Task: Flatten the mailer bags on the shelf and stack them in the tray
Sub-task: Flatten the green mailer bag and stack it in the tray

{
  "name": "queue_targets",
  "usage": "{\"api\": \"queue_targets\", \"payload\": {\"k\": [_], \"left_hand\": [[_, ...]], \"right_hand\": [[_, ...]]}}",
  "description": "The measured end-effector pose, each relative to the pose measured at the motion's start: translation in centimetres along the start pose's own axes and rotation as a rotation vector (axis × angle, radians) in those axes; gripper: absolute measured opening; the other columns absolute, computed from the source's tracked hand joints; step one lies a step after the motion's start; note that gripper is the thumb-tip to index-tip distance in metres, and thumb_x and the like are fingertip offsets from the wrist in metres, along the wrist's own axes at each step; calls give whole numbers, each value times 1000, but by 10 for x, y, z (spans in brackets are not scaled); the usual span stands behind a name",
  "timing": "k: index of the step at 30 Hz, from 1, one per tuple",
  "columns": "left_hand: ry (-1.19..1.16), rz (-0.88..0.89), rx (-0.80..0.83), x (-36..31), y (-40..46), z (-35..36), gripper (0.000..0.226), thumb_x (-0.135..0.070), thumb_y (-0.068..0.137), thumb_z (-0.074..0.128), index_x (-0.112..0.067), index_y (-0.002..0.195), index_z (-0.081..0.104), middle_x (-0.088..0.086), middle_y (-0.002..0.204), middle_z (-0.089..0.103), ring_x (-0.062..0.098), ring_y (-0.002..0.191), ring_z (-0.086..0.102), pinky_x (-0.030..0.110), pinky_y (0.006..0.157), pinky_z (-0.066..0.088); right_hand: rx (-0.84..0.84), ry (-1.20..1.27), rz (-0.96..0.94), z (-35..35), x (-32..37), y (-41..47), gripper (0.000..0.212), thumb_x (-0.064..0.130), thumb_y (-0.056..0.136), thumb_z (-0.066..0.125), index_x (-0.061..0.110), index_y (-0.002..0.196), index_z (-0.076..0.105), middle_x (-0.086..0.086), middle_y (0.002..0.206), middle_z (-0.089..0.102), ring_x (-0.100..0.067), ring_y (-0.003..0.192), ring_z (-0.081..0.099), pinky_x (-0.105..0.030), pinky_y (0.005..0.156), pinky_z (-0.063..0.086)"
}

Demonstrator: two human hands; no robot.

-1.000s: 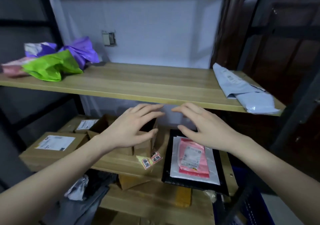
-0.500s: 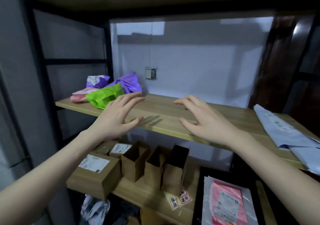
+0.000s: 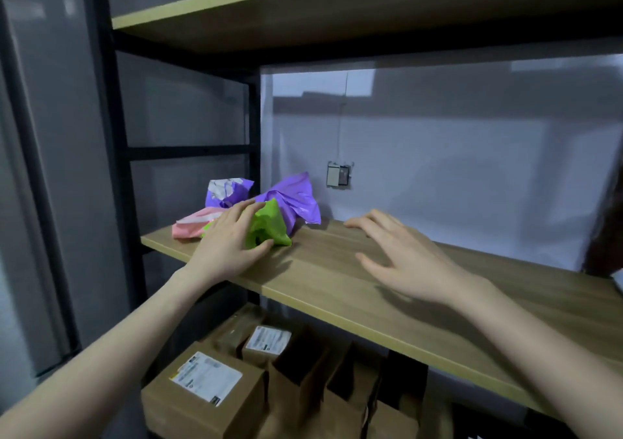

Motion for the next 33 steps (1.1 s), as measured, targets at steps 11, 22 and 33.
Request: {"api": "queue_targets", "payload": {"k": [11,22,33], "left_hand": [[12,-43,-31,24,35,27,49,-17,77,67,-19,124,53,5,120,53,29,111,49,40,86,42],[-757,7,79,-59,45,30,22,-13,85,67,-20,92,47,-5,88,69,4,76,60,20,72,44],[-1481,-317,565,-159,41,92,36,-35,98,37,-11,88,63,-1,73,73,10,67,69,24,69,53]], "right_hand": [[-11,73,-50,31,-15,36,41,32,93,47,34,132,36,8,116,42,-4,98,39,-20,79,28],[-71,-18,-51,15,-34,28,66,4,78,50,25,139,35,9,144,34,-9,129,30,-33,100,37],[-373,331,332,-64,-99,-49,28,41,80,64,14,87,63,-5,79,68,-27,79,59,-42,80,48]]}}
Point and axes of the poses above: each hand's wrist, its own y-axis towards the middle knuckle, its own z-axis out of the palm, x = y × z, the point moved 10 cm from there along y, towards the middle knuckle
